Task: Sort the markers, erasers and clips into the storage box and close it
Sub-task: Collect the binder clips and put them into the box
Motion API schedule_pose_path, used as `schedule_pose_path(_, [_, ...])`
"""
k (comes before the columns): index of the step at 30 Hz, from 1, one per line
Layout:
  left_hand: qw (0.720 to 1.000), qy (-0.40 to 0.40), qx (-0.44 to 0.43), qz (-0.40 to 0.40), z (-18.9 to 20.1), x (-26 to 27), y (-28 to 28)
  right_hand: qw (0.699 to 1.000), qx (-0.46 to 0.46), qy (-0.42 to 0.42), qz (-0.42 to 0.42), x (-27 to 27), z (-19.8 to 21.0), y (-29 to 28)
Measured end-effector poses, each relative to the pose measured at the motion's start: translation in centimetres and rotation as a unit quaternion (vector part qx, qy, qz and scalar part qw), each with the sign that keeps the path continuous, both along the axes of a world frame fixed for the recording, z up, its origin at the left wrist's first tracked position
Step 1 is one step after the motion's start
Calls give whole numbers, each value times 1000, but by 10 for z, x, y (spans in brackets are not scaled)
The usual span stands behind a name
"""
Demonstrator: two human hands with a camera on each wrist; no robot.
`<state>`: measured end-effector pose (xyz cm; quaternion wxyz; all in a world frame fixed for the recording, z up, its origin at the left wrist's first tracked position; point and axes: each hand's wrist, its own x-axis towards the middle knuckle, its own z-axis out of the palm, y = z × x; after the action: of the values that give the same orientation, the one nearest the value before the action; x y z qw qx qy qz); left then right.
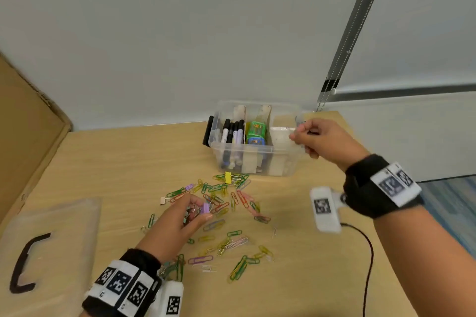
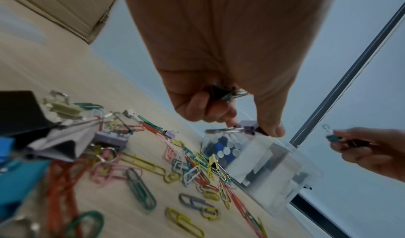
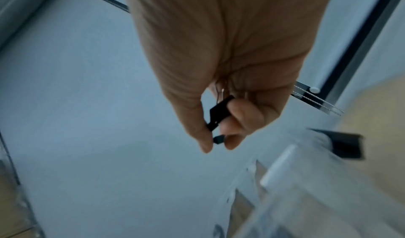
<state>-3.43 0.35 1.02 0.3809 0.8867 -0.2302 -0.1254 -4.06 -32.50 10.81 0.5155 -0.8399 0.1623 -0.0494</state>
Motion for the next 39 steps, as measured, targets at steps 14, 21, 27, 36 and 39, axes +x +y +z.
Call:
schedule_pose_path(14, [1000, 15, 17, 16, 4, -11, -32, 966, -243, 86, -1, 98, -3, -37])
schedule_pose_path(21, [999, -36, 17, -20, 43, 6, -91, 949, -311, -40, -8, 30, -80, -31])
schedule_pose_path(27, [990, -120, 68, -8, 80, 67, -195, 960, -262, -89, -40, 24, -99, -23])
schedule_pose_path(36, [966, -142, 214, 29, 66, 130, -298, 955, -276, -102, -23, 23, -102, -26])
schedule_pose_path(39, [964, -110, 242, 21, 60, 131, -300, 957, -271, -100, -24, 22, -102, -26])
